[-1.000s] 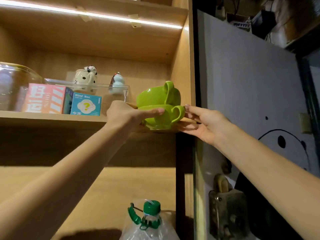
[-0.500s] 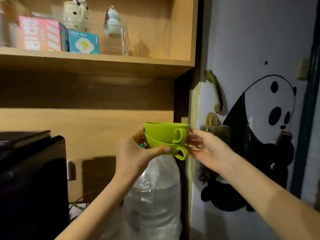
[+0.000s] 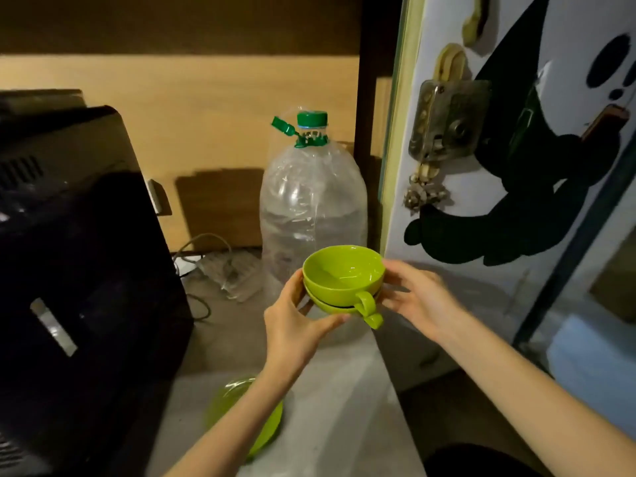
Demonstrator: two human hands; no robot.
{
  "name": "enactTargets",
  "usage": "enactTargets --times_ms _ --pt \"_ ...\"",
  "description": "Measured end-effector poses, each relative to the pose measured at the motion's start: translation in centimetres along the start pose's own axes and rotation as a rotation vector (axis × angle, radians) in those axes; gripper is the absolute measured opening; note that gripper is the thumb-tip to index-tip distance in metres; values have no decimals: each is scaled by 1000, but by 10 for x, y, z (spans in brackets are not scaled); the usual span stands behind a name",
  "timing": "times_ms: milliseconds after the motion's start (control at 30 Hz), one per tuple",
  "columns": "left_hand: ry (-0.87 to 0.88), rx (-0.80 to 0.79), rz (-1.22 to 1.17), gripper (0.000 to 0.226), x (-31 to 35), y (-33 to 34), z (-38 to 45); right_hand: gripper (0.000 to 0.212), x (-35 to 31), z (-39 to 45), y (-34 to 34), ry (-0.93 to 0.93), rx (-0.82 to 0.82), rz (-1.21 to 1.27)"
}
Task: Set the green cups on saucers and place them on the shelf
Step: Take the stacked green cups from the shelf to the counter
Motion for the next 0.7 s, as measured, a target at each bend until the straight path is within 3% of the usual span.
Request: enactTargets --times_ms 200,400,701 --pt "-171 -40 60 84 -60 11 -43 8 74 0 -23 94 55 -37" --pt "-287 -81 140 94 -101 14 -73 13 134 1 -38 193 135 4" --pt "-407 -79 222 96 -144 17 -86 16 171 12 -43 286 186 -20"
Point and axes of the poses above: each hand's wrist, its own z-axis towards the middle knuckle, its own y-axis out of the palm, x = y × z, the point moved 4 cm from there along z, towards the middle knuckle, and after that the axes turned 9 degrees about -x, right-handed, at the moved point
